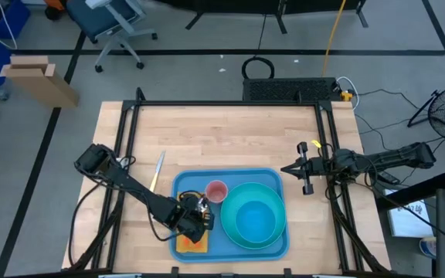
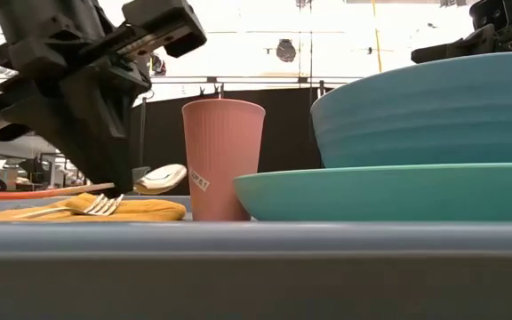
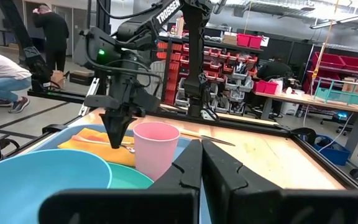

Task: Set up tray
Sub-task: Adjust the silverware

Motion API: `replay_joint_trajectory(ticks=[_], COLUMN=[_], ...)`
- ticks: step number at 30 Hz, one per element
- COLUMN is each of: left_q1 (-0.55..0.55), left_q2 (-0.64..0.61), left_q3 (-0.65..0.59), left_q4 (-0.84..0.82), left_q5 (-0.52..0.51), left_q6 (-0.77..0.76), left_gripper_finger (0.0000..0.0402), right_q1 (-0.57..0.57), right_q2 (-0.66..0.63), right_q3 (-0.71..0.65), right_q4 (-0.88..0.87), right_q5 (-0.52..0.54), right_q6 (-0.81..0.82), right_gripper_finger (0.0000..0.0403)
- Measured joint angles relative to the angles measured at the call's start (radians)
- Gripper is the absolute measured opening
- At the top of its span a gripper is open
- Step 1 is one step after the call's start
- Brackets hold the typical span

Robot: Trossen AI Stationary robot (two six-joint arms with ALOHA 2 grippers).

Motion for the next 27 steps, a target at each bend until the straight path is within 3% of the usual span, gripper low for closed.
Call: replay_joint_trajectory(ticks=[6,14,27], left_q1=[-0.042,-0.055,-0.048], left_q2=[0.005,0.036,0.061], left_q3=[0.0,0.002,0.002], left_q4=[-0.006,-0.009,-0.002], left_q5=[-0.093,-0.104,-0.066], left_q6=[-0.101,-0.106,-0.068], left_gripper_finger=[0.0019,0.0009,0.0035], right_q1=[0.0,0.0,0.0], right_q2=[0.0,0.0,0.0], right_q3=[0.0,0.0,0.0], right_q4=[0.001,0.001,0.009], right_q5=[0.0,0.0,0.0], right_q6=[0.0,0.0,0.001], right_gripper_finger=[0.0,0.0,0.0])
